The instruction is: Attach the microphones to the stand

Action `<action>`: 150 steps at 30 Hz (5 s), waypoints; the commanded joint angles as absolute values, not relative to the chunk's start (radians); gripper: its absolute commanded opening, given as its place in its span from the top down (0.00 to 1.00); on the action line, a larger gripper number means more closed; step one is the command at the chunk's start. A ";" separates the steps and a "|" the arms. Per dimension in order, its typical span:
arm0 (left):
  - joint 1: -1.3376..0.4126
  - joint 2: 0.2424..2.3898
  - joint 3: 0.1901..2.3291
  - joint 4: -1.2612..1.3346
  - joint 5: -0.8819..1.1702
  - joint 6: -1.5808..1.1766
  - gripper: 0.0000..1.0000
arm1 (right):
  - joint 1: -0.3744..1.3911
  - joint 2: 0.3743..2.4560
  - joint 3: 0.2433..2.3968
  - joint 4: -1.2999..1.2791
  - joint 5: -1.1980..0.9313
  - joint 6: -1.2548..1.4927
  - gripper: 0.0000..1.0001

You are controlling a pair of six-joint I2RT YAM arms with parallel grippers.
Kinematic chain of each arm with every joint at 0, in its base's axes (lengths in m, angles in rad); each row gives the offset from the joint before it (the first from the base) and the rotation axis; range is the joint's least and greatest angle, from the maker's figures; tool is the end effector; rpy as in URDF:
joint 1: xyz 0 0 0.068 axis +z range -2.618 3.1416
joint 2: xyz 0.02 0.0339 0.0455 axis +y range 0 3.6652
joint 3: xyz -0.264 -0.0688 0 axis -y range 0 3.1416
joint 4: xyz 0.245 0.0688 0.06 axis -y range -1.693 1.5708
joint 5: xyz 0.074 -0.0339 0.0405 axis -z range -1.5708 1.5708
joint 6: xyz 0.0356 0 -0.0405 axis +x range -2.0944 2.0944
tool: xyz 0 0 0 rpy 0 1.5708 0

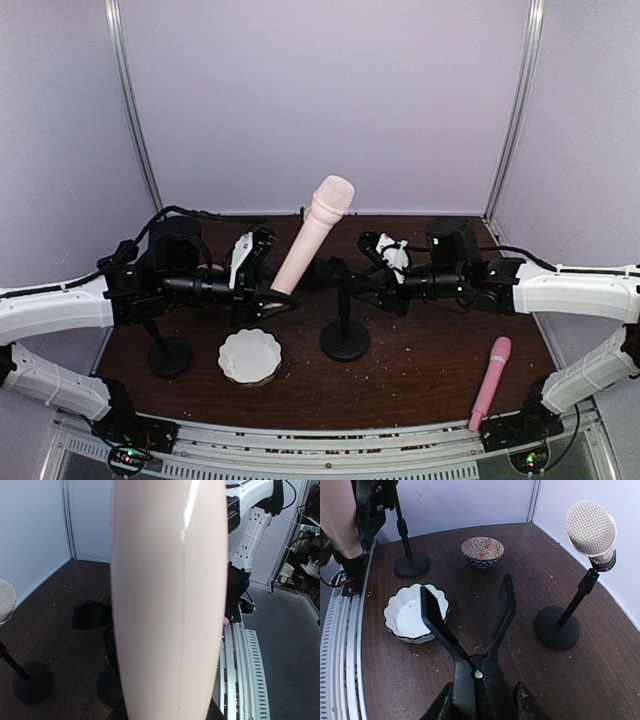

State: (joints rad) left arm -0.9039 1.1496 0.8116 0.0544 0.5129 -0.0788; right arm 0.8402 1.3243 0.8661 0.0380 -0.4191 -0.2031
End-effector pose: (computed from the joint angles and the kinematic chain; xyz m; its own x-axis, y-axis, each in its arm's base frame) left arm 0.1495 -0.2182 0.3004 -0.2494 0.2059 -0.9463 0.9594 0.1856 -0.2125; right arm 0.1888 0.2324 0.2715 -0.0794 -0.3647 -0.9277 -0.9641 0.2647 -0.0216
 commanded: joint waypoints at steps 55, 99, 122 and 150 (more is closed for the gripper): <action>-0.991 1.550 0.737 0.504 0.203 0.163 1.00 | 0.859 1.364 0.827 0.259 -0.618 -0.011 0.77; -1.052 1.504 0.742 0.254 0.026 0.275 1.00 | 0.852 1.358 0.905 0.101 -0.608 -0.068 0.73; -1.058 1.483 0.726 0.287 -0.001 0.201 0.62 | 0.856 1.349 0.877 0.124 -0.610 -0.021 0.35; -1.054 1.418 1.210 -0.085 0.211 0.193 0.31 | 0.841 1.254 0.782 0.108 -0.549 -0.051 0.25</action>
State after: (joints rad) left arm -1.0584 1.3685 1.0870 0.0456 0.1490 0.1776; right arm 0.8455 1.2804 0.8146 0.0929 -0.5777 -0.0326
